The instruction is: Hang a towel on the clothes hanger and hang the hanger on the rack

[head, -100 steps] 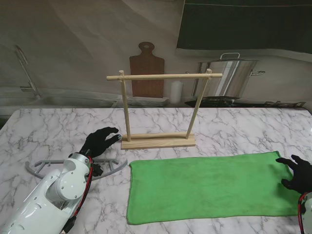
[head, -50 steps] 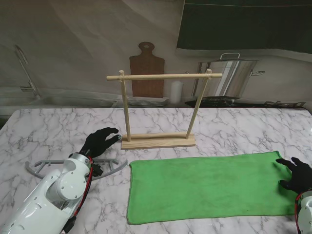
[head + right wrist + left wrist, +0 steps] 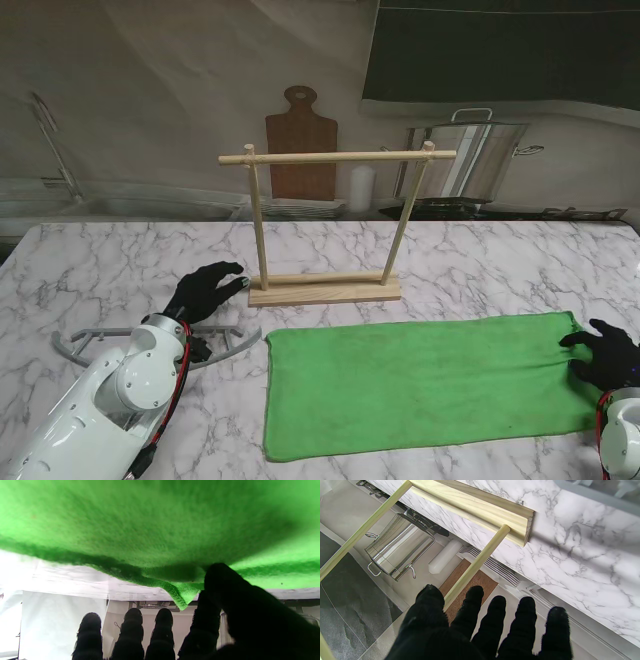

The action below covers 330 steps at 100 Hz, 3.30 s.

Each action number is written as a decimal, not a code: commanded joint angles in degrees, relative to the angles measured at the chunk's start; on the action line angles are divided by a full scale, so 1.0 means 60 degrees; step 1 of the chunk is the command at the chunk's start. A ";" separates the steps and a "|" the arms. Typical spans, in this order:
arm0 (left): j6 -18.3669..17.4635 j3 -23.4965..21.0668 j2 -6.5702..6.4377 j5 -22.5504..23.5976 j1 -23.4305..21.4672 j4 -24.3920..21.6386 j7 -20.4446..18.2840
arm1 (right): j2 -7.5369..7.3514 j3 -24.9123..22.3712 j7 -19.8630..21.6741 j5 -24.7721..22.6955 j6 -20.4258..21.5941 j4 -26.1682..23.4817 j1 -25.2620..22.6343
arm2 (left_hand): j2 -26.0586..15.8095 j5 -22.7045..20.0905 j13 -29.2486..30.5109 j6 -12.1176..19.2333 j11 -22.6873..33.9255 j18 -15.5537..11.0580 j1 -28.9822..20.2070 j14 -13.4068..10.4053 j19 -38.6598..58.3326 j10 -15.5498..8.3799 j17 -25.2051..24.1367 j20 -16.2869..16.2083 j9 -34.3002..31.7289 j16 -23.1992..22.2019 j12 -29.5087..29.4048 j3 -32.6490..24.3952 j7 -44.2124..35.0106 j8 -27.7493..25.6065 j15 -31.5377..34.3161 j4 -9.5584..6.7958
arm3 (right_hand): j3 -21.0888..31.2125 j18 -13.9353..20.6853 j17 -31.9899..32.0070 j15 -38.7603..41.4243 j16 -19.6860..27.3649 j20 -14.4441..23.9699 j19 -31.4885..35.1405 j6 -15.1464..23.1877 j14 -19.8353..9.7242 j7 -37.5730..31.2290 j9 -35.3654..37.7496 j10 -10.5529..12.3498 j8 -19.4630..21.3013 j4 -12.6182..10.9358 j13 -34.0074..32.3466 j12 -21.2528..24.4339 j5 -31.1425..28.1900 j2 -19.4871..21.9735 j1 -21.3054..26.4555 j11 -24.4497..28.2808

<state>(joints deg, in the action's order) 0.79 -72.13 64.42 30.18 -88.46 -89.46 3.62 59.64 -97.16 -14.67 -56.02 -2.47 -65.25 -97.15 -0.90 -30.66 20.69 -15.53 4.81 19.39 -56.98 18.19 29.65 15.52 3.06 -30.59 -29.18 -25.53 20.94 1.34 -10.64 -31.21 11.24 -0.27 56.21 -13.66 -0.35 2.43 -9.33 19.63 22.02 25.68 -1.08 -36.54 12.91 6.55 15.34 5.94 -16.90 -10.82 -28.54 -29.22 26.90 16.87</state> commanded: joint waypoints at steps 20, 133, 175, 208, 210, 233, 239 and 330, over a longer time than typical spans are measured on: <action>-0.0007 0.0043 0.0017 -0.0034 0.0021 0.0058 -0.0108 | 0.0298 0.0147 -0.0904 0.0398 0.0814 0.0582 0.0044 | -0.0602 0.0174 -0.0082 0.0005 -0.0046 -0.0020 -0.0071 -0.0047 -0.0500 -0.0052 -0.0083 -0.0193 0.0023 -0.0077 -0.0042 0.0127 0.0206 0.0080 -0.0062 0.0206 | -0.1638 0.0267 -0.0311 0.0366 0.0292 -0.0232 -0.0041 0.0548 -0.0520 -0.3262 0.1532 0.0700 -0.1773 0.1374 -0.0757 -0.0394 -0.2635 0.0436 0.1464 0.0865; -0.0104 -0.0070 0.0050 -0.0028 -0.0037 0.0113 0.0086 | 0.0759 0.0844 -0.2148 0.0634 0.1545 -0.2255 -0.0643 | -0.0634 0.0195 -0.0060 0.0010 -0.0039 -0.0014 -0.0041 -0.0045 -0.0517 -0.0068 -0.0087 -0.0214 0.0010 -0.0094 -0.0027 0.0126 0.0208 0.0077 -0.0051 0.0206 | -0.0482 -0.0602 -0.2537 0.6232 -0.3639 -0.0329 0.5525 -0.3466 0.0587 -0.3829 0.9920 -0.2074 0.1444 0.1278 -0.7802 -0.5002 -0.3303 0.0194 0.2705 0.6709; -0.0186 -0.0343 0.0076 -0.0038 -0.0180 0.0094 0.0254 | 0.0783 0.2797 -0.0932 0.0701 0.0081 -0.4704 -0.0786 | -0.0625 0.0178 -0.0047 -0.0003 -0.0043 0.0000 -0.0049 -0.0041 -0.0516 -0.0050 -0.0095 -0.0214 0.0017 -0.0101 -0.0029 0.0126 0.0204 0.0076 -0.0046 0.0205 | 0.0350 -0.0607 -0.2957 0.6590 -0.3773 -0.0191 0.6101 -0.3843 0.0634 -0.3822 1.0606 -0.2083 0.1228 0.1313 -0.8619 -0.4949 -0.3742 -0.0475 0.2513 0.6961; -0.0281 -0.0447 0.0086 0.0013 -0.0234 0.0100 0.0363 | 0.1045 0.5233 -0.0753 0.1901 -0.1612 -0.5128 -0.0191 | -0.0635 0.0183 -0.0044 0.0006 -0.0042 0.0001 -0.0055 -0.0042 -0.0536 -0.0073 -0.0103 -0.0208 0.0014 -0.0101 -0.0029 0.0124 0.0209 0.0078 -0.0048 0.0205 | 0.0544 -0.0586 -0.2946 0.6787 -0.3810 -0.0187 0.6239 -0.4047 0.0744 -0.3828 1.0682 -0.2157 0.1252 0.1304 -0.8750 -0.4925 -0.3796 -0.0578 0.2577 0.7000; -0.0288 -0.0450 0.0086 0.0014 -0.0234 0.0102 0.0368 | 0.1076 0.5350 -0.0792 0.2000 -0.1721 -0.5139 -0.0150 | -0.0630 0.0183 -0.0045 0.0008 -0.0040 0.0005 -0.0042 -0.0047 -0.0538 -0.0063 -0.0104 -0.0207 0.0011 -0.0102 -0.0028 0.0131 0.0209 0.0078 -0.0048 0.0207 | 0.0553 -0.0589 -0.2938 0.6802 -0.3812 -0.0190 0.6245 -0.4076 0.0758 -0.3826 1.0687 -0.2181 0.1253 0.1305 -0.8749 -0.4924 -0.3796 -0.0584 0.2588 0.7008; -0.0329 -0.0473 0.0102 0.0049 -0.0258 0.0117 0.0478 | 0.1349 0.6437 -0.1035 0.2821 -0.2499 -0.5323 0.0187 | -0.0634 0.0206 -0.0099 -0.0001 -0.0050 -0.0007 -0.0065 -0.0055 -0.0564 -0.0061 -0.0117 -0.0200 0.0049 -0.0094 -0.0031 0.0119 0.0217 0.0079 -0.0070 0.0204 | 0.0535 -0.0643 -0.2892 0.6862 -0.3798 -0.0206 0.6293 -0.4152 0.0797 -0.3804 1.0669 -0.2217 0.1250 0.1312 -0.8730 -0.4887 -0.3785 -0.0540 0.2646 0.7003; -0.0338 -0.0474 0.0103 0.0048 -0.0260 0.0118 0.0483 | 0.1387 0.6657 -0.1042 0.2909 -0.2626 -0.5359 0.0253 | -0.0635 0.0219 -0.0105 0.0001 -0.0053 -0.0015 -0.0051 -0.0072 -0.0572 -0.0053 -0.0122 -0.0198 0.0065 -0.0092 -0.0031 0.0126 0.0223 0.0082 -0.0071 0.0206 | 0.0528 -0.0657 -0.2898 0.6879 -0.3797 -0.0205 0.6308 -0.4158 0.0810 -0.3802 1.0677 -0.2215 0.1251 0.1309 -0.8734 -0.4879 -0.3784 -0.0533 0.2657 0.7003; -0.0403 -0.0463 0.0104 0.0104 -0.0250 0.0135 0.0536 | 0.1334 0.8605 0.0599 0.4154 -0.2487 -0.4516 0.1255 | -0.0647 0.0244 -0.0121 0.0000 -0.0065 -0.0005 -0.0048 -0.0086 -0.0773 -0.0064 -0.0171 -0.0150 0.0151 -0.0086 -0.0048 0.0127 0.0230 0.0086 -0.0080 0.0207 | -0.1240 -0.0887 -0.1252 0.4466 -0.2797 -0.0404 0.5108 -0.3625 0.0673 -0.1233 0.8118 -0.1912 -0.0358 0.0911 -0.5670 -0.2039 -0.1690 0.0820 0.1175 0.3117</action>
<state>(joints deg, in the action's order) -1.58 -75.03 64.87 30.79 -89.90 -88.68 7.49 67.98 -45.85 -11.73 -31.84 -18.29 -93.17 -89.74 -0.91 -30.61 20.69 -15.53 4.81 19.39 -56.98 18.19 29.65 15.52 3.05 -30.84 -29.12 -25.53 20.94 1.34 -10.13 -31.21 11.24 -0.27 49.63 -18.65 -10.15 31.41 -27.33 16.70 54.39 1.43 5.04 -49.96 66.87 -4.37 12.75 13.14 -54.64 -25.80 -41.48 -26.23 40.50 38.70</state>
